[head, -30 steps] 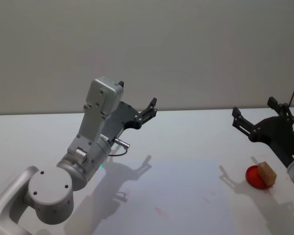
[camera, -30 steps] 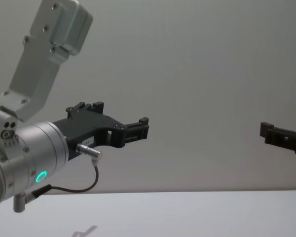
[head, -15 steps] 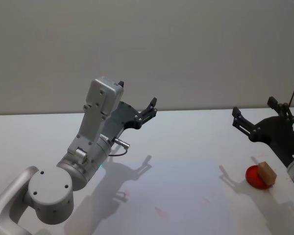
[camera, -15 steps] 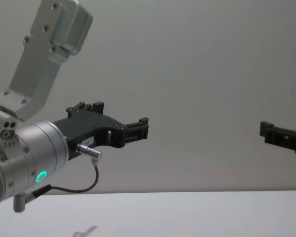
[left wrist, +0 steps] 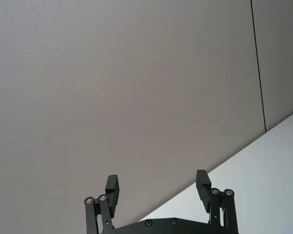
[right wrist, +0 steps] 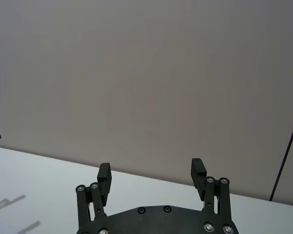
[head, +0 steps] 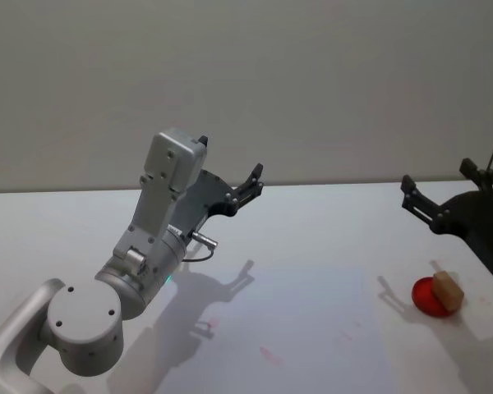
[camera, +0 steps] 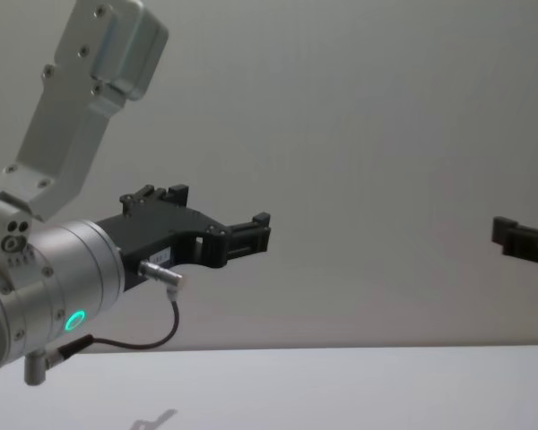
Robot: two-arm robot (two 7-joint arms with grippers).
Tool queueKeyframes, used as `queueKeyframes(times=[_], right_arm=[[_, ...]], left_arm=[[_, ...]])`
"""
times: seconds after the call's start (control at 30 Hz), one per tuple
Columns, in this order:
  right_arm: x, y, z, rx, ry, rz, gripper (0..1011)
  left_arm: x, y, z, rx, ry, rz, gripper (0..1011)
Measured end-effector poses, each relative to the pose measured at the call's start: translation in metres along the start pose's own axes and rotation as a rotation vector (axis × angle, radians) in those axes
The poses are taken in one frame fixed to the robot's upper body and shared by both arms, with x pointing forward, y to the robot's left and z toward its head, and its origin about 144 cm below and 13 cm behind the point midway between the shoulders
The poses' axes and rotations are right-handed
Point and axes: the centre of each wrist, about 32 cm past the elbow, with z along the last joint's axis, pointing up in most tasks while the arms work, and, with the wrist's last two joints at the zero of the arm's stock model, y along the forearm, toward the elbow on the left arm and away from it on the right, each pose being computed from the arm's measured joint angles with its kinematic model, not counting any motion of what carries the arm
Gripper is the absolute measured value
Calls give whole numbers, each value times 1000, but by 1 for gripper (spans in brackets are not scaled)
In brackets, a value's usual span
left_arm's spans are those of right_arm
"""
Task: Use the one hand to pick up the stamp and affix it onto the A4 paper.
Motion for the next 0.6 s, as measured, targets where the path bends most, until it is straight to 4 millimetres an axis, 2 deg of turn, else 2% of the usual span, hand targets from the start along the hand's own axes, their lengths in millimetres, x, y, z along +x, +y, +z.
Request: queueKeyframes(times=[0.6], right_arm=[[22, -29, -6, -93, -8, 6, 1001]], left_arm=[[0, 0, 0, 0, 0, 0, 1001]])
